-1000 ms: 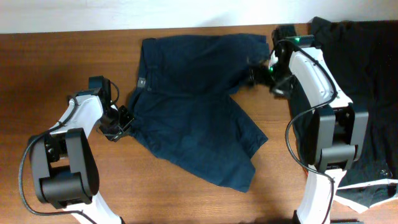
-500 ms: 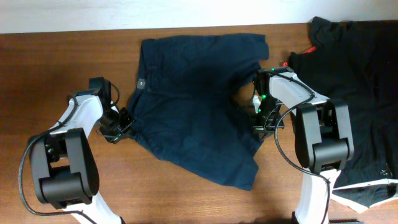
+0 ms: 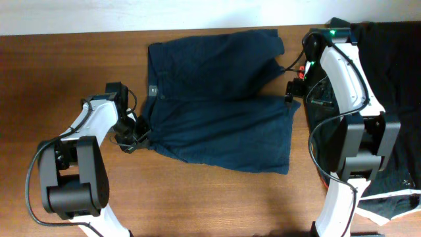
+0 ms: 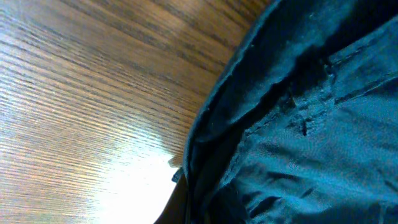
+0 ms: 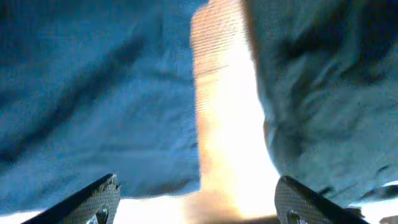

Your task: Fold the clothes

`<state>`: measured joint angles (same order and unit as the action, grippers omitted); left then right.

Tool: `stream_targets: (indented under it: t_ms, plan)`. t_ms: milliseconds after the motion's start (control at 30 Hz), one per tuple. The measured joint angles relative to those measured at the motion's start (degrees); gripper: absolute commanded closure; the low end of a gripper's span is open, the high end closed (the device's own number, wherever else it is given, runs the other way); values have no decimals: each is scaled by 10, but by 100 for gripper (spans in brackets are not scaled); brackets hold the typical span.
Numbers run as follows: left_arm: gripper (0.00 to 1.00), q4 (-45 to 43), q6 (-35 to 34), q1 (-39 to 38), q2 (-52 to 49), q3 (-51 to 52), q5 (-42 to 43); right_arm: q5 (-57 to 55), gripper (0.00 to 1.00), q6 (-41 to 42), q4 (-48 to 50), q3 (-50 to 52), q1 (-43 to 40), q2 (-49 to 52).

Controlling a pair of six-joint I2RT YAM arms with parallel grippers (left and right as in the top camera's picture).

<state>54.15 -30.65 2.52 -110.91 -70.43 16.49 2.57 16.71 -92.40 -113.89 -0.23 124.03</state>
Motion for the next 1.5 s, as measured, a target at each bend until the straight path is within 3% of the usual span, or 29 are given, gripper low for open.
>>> stream_targets:
  t_ms: [167,300,467,633,800,867,967,1000,1067,1100,1133,1267,1367,1500]
  plan:
    - [99,0,0,0,0,0,0,46,13,12,-21,0,16,-23]
    - [99,0,2,0,0,0,0,55,10,24,-22,38,19,-119]
    - [99,-2,11,0,0,0,-2,128,10,57,118,271,19,-245]
    - [99,6,20,0,0,0,-7,178,18,133,246,523,19,-373]
    - [99,47,26,-2,0,0,-35,211,25,190,360,666,19,-388]
    - [99,61,27,-2,0,0,-50,214,34,213,422,715,19,-388]
    - [99,68,28,-2,0,0,-57,216,39,241,475,746,19,-389]
    - [99,69,28,-2,0,0,-60,217,46,250,486,755,19,-389]
    - [100,70,28,-2,0,0,-61,217,67,265,494,768,19,-389]
    - [100,70,28,-2,0,0,-63,214,87,268,501,768,19,-389]
    - [100,72,28,-2,0,0,-64,210,96,274,506,768,19,-389]
    - [100,95,38,-2,0,0,-70,192,96,272,522,768,19,-390]
    - [100,110,62,-2,22,1,-70,179,96,244,461,734,12,-406]
    - [100,116,104,-9,176,5,-59,161,96,185,341,601,-23,-494]
